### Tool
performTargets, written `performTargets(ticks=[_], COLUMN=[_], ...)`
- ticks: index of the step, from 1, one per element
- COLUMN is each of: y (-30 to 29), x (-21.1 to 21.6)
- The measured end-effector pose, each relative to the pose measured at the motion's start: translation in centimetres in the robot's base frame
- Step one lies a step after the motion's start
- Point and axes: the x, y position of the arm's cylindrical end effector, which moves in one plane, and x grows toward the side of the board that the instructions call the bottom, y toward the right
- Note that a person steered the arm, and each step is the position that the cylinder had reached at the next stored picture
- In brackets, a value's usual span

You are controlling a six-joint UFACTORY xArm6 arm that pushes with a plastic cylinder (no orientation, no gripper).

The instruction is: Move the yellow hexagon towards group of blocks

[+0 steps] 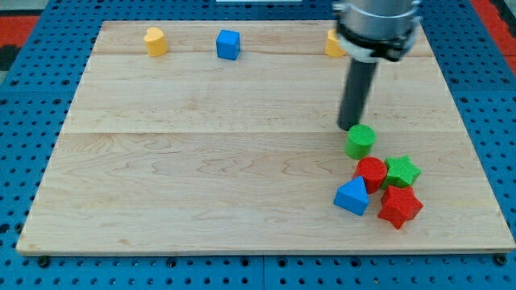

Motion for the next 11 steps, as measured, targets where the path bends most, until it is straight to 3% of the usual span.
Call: performTargets(ticks=[1,2,5,7,8,9,10,11], y=[1.0,2.4,7.2,-3.9,-3.8,-8.7,-9.3,-10.2], x=[2.4,1.8,-19.3,-20.2,-18.0,-17.0,-17.1,-12.5])
